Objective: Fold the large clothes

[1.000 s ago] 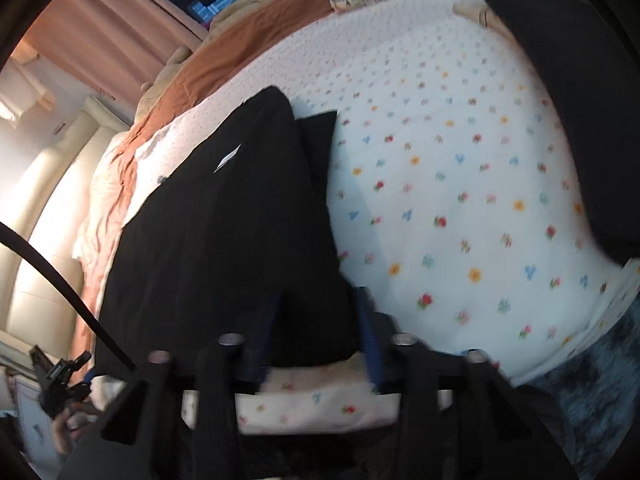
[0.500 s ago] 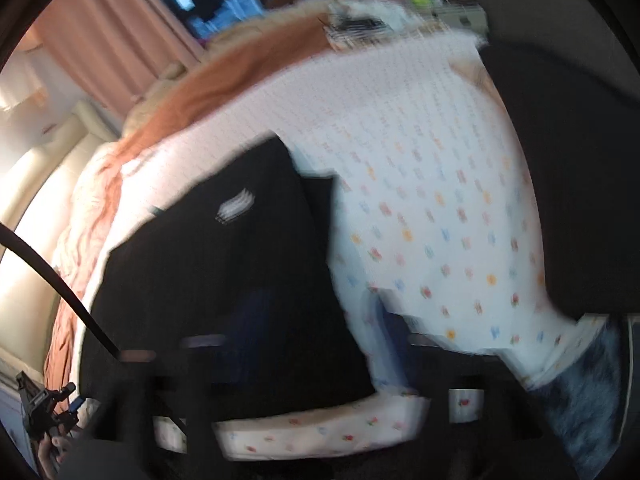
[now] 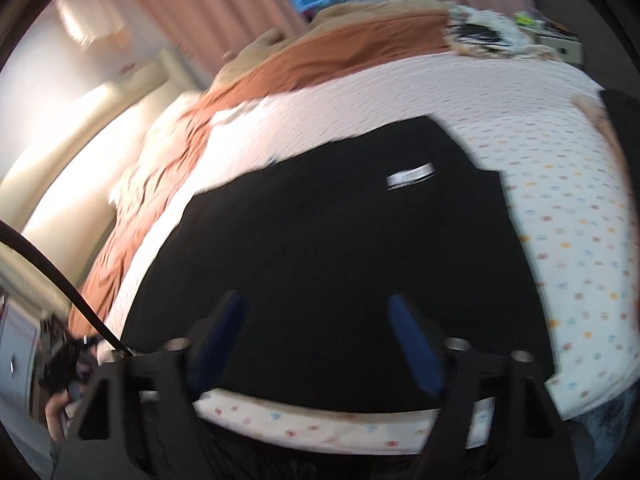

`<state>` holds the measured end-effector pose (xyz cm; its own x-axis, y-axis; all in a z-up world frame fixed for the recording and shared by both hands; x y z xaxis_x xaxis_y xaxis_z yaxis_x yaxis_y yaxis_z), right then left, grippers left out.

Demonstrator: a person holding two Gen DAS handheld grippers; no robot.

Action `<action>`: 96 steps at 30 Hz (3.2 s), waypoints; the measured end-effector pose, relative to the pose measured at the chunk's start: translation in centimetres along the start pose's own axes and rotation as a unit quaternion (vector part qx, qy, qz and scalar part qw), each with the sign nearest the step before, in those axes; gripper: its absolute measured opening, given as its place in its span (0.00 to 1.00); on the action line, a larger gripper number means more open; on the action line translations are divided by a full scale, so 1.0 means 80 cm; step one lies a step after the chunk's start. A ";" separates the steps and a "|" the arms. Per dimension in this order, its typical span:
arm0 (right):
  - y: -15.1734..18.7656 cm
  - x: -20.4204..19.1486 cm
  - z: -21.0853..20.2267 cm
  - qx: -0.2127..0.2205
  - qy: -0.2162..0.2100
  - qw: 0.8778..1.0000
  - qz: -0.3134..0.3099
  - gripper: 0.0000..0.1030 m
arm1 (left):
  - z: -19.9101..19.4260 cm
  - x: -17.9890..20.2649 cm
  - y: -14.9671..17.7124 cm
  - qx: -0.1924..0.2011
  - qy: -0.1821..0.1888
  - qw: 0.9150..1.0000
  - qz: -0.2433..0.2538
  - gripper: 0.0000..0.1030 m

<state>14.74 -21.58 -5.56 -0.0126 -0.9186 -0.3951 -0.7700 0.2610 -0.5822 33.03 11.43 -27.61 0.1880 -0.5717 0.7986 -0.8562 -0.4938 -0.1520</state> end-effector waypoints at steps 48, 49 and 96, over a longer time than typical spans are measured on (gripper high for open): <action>-0.164 -0.058 0.337 -0.132 0.087 0.983 -0.097 0.26 | 0.048 -0.015 -0.012 0.060 -0.032 0.993 -0.094 0.29; -0.168 -0.056 0.344 -0.134 0.087 0.983 -0.095 0.26 | 0.049 -0.015 -0.013 0.059 -0.033 0.993 -0.096 0.29; 0.014 -0.049 0.326 -0.178 -0.117 0.977 -0.029 0.27 | 0.035 0.242 0.002 0.071 0.089 0.984 0.136 0.13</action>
<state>30.58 -9.98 -23.19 0.1520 -0.8246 -0.5449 -0.9384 0.0527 -0.3415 37.91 -1.57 -13.81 -0.1364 -0.5778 0.8047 -0.7847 -0.4328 -0.4438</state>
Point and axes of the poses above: each gripper's, at about its wrist camera, not at the fingertips, and z roughly the way its jaws point, x to its right, y to its underside, the point moved 4 cm from there along z, roughly the way its jaws point, and after that the axes turned 2 degrees about -x, right-handed, at the moved point
